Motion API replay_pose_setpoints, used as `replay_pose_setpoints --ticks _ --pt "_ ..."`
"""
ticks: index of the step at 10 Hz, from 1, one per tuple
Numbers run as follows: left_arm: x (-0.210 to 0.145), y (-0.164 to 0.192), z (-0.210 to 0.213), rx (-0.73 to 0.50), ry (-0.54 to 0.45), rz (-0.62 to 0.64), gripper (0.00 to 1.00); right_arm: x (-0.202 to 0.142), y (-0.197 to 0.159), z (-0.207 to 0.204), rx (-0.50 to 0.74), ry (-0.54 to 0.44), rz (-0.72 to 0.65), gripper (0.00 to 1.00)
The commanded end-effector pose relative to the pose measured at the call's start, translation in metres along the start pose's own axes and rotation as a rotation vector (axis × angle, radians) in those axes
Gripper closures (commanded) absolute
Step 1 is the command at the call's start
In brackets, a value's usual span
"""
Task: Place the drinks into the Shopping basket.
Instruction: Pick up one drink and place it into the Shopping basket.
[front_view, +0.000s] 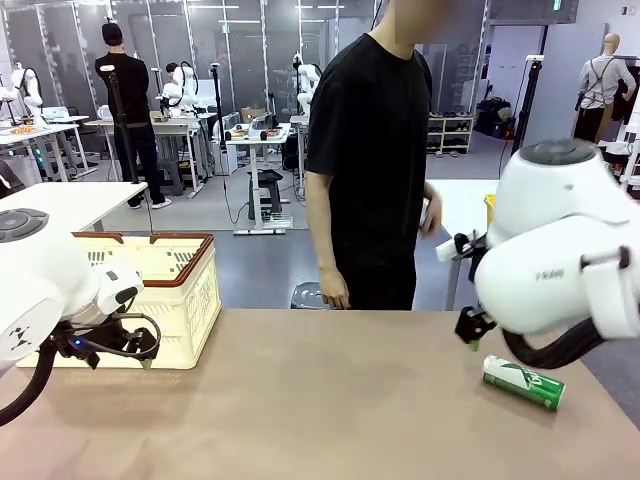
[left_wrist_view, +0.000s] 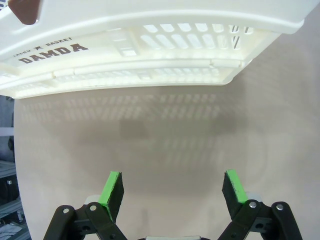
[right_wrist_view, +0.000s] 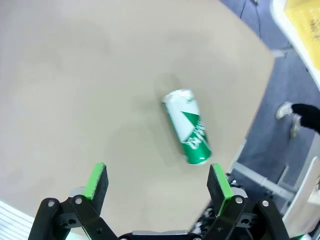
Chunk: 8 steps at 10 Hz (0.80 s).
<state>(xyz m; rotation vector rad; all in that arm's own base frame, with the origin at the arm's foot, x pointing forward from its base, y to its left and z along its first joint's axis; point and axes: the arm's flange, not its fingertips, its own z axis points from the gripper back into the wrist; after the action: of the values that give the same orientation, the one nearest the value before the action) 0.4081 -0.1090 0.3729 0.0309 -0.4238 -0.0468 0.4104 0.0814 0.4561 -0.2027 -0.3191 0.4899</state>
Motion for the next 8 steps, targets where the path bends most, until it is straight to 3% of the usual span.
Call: replay_pose_setpoints --ticks 1,5,8 --pt "-0.001 0.000 -0.001 0.005 0.004 -0.014 0.00 0.006 -0.046 0.012 -0.005 0.058 0.099 0.00" --pt "-0.001 0.000 -0.001 0.005 0.004 -0.014 0.00 0.018 -0.113 0.021 0.087 0.137 0.181 0.00" --pt "-0.001 0.000 -0.001 0.005 0.004 -0.014 0.00 0.010 -0.113 0.019 0.057 0.136 0.167 0.00"
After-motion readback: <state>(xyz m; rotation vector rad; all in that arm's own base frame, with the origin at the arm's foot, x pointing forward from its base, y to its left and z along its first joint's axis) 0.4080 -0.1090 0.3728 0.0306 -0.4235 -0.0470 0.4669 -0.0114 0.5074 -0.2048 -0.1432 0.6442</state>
